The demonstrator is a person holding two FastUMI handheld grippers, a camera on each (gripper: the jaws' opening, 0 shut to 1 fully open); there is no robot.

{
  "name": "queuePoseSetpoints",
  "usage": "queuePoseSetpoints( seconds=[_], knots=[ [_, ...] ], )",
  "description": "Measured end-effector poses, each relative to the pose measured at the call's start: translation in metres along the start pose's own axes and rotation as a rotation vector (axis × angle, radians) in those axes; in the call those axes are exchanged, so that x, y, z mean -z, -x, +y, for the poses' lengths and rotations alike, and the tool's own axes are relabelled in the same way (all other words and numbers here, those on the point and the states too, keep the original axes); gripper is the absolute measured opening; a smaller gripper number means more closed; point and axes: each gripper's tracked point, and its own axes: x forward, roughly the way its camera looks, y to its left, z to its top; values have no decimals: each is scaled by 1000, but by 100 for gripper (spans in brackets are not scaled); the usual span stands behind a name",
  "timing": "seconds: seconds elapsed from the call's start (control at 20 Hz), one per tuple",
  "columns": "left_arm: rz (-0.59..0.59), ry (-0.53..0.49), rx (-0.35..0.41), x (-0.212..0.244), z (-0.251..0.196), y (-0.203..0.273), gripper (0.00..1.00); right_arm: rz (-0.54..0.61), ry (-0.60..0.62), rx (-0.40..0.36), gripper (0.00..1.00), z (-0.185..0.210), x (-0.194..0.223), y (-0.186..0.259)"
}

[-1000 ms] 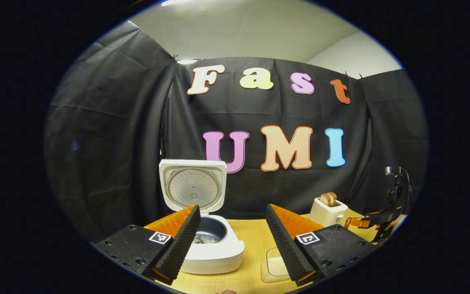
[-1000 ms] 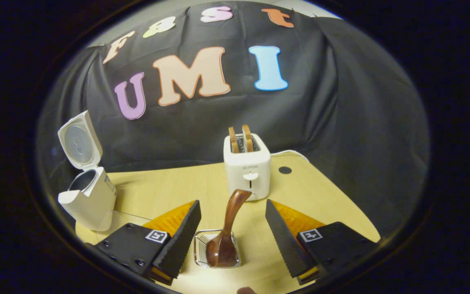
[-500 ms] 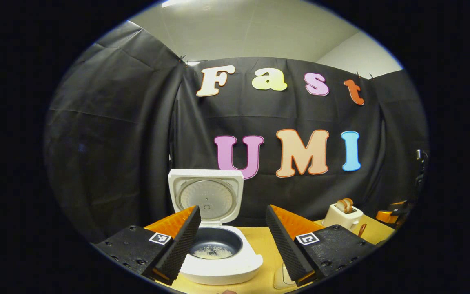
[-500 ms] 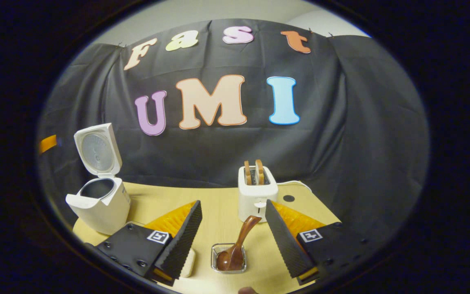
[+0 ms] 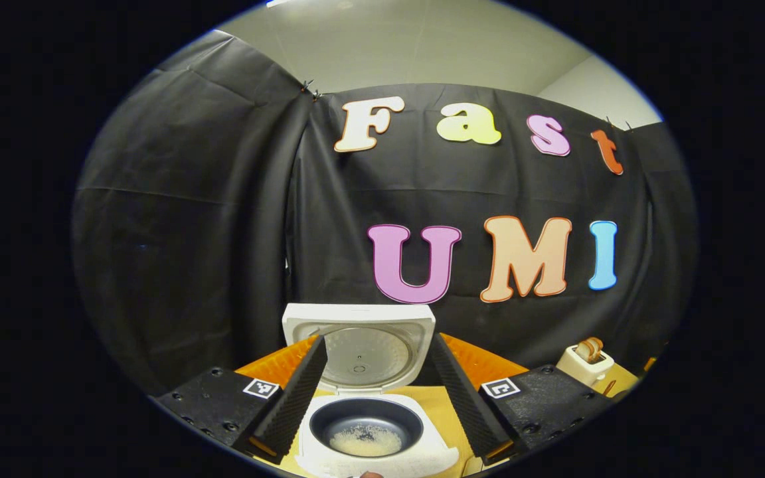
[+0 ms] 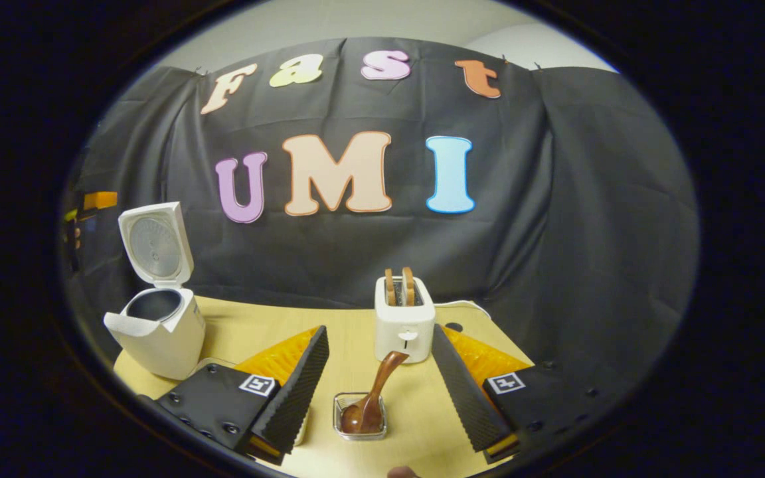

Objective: Close the left gripper, press the button to open the rice cooker; take a wooden spoon from the chopstick holder with the right hand, scoop a spoonful of rice and pour it into the rice cooker, then put the wooden spoon back into the chopstick holder.

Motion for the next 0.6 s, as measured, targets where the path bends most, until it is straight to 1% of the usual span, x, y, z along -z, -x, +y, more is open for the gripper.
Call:
queuePoseSetpoints(
  seconds=[0.05, 0.15, 0.2, 0.25, 0.3, 0.35, 0.4, 0.45, 0.5, 0.55, 0.6],
  knots=[
    [6, 6, 1, -3, 2, -9, 94, 1, 2, 4, 99, -2, 1, 1],
    [3, 19, 12, -9, 3, -26, 94, -2, 4, 18, 99, -4, 1, 4],
    [2, 19, 9, -12, 7, -36, 92, -1, 6, 23, 99, -4, 1, 5],
    [-2, 11, 9, -15, 10, -45, 94, 1, 7, 26, 99, -5, 3, 6],
    [-6, -2, 6, -19, 14, -55, 94, 7, 11, 29, 99, -4, 4, 7],
    [-14, -19, 3, -24, 18, -65, 92, 11, 17, 35, 99, -6, 7, 8],
    [-26, -34, -4, -30, 22, -75, 92, 15, 24, 43, 99, -8, 9, 9],
    [-34, -50, -11, -35, 26, -85, 94, 20, 28, 50, 99, -10, 12, 11],
    [-44, -65, -24, -38, 31, -95, 91, 20, 29, 58, 99, -12, 12, 12],
    [-45, -80, -36, -39, 34, -106, 91, 23, 29, 66, 100, -14, 14, 13],
    [-39, -89, -38, -36, 34, -114, 93, 26, 30, 76, 100, -17, 16, 14]
  ],
)
